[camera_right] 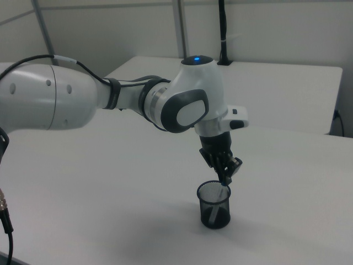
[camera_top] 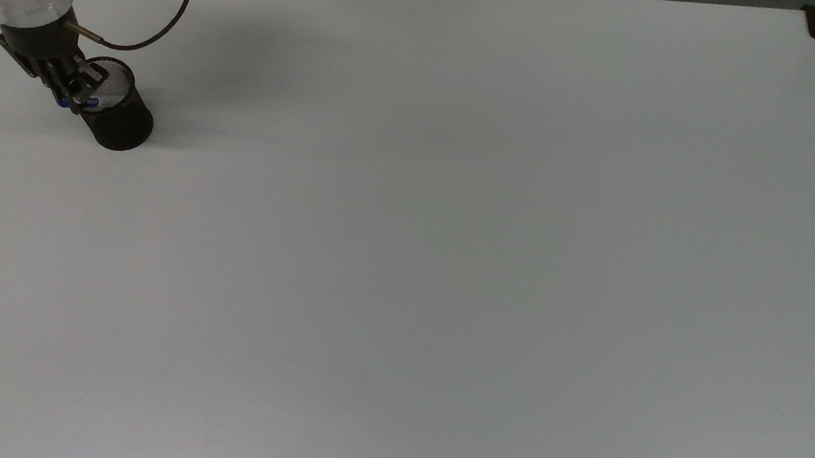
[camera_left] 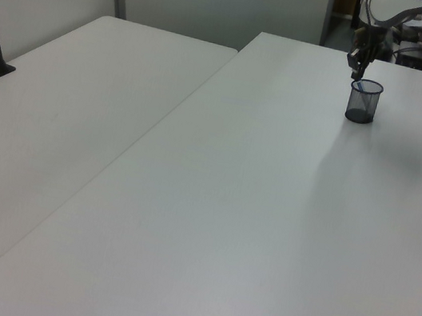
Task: Remove the marker
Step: 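Lower the gripper and close it on the blue-capped marker, then lift the marker straight up out of the mesh cup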
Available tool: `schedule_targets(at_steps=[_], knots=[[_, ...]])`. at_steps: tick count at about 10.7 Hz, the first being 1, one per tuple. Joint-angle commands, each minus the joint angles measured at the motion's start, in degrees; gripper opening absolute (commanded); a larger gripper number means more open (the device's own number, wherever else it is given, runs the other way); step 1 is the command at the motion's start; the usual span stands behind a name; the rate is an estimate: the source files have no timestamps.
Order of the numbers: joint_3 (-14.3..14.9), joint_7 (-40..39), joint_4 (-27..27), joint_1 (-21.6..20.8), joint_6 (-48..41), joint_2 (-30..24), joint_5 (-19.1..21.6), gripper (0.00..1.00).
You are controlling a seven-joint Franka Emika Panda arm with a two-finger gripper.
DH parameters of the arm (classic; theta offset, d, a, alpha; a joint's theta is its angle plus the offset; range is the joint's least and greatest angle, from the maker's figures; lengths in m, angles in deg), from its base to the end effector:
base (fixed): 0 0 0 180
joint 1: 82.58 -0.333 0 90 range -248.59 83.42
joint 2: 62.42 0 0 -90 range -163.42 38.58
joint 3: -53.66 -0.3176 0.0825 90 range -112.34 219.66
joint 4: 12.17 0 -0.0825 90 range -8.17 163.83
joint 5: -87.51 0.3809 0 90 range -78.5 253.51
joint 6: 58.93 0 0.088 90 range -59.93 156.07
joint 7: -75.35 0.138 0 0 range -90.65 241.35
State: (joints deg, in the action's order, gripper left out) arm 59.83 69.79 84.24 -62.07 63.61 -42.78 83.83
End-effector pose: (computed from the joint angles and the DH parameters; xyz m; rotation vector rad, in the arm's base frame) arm 0.5957 -0.2976 0.3855 2.9781 -0.4942 0.1282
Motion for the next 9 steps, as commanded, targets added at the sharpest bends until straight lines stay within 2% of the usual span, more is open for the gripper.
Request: schedule_targets(at_steps=[1, 4, 9], knots=[[-0.19, -1.03, 0.62, 0.23, 0.86, -1.44, 0.95, 0.09], [-0.19, -2.60, -1.48, 0.14, 0.51, -3.55, 2.79, 0.09], [-1.33, -9.37, -6.49, -1.61, -10.80, -9.35, 2.79, 0.10]])
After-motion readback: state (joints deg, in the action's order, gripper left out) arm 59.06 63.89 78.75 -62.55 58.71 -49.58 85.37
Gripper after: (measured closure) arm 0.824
